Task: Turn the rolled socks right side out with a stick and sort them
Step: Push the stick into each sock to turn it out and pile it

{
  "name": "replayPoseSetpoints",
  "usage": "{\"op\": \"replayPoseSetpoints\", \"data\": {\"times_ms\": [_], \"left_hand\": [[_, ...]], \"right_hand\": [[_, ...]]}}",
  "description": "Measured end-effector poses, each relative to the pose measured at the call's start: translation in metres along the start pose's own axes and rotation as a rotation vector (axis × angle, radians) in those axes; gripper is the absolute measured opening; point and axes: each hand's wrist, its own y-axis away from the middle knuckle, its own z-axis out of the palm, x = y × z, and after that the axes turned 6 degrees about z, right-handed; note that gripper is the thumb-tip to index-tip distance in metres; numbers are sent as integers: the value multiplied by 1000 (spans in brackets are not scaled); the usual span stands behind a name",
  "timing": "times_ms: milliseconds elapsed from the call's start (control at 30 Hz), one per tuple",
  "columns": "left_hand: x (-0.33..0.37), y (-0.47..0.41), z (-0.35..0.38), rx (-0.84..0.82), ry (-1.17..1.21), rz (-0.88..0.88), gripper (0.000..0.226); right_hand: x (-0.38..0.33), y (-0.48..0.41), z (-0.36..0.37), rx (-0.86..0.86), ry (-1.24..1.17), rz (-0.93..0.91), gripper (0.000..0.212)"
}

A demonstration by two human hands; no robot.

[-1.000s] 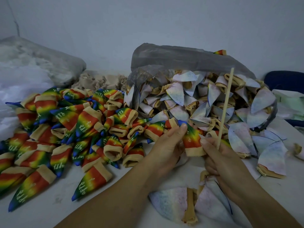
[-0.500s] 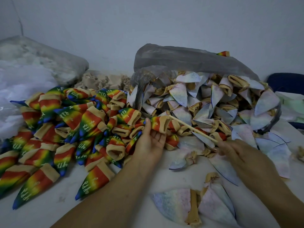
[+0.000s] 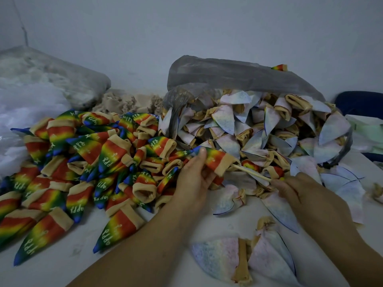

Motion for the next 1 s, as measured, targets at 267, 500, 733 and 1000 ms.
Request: {"op": "replayPoseSetpoints", "data": {"times_ms": [267, 500, 733, 1000], "left_hand": [[-13, 5, 4, -159, -362, 12, 11], [-14, 16, 8, -273, -645, 331, 28], [-11, 18, 11, -128, -405, 335, 32], [-11, 15, 6, -55, -430, 212, 31]], "right_hand": [[-5, 4, 24, 18, -155, -59, 48], [-18, 5, 17, 261, -142, -186, 54], [-16, 8, 20, 125, -384, 102, 33], [-9, 6, 11, 94, -211, -78, 29]]}}
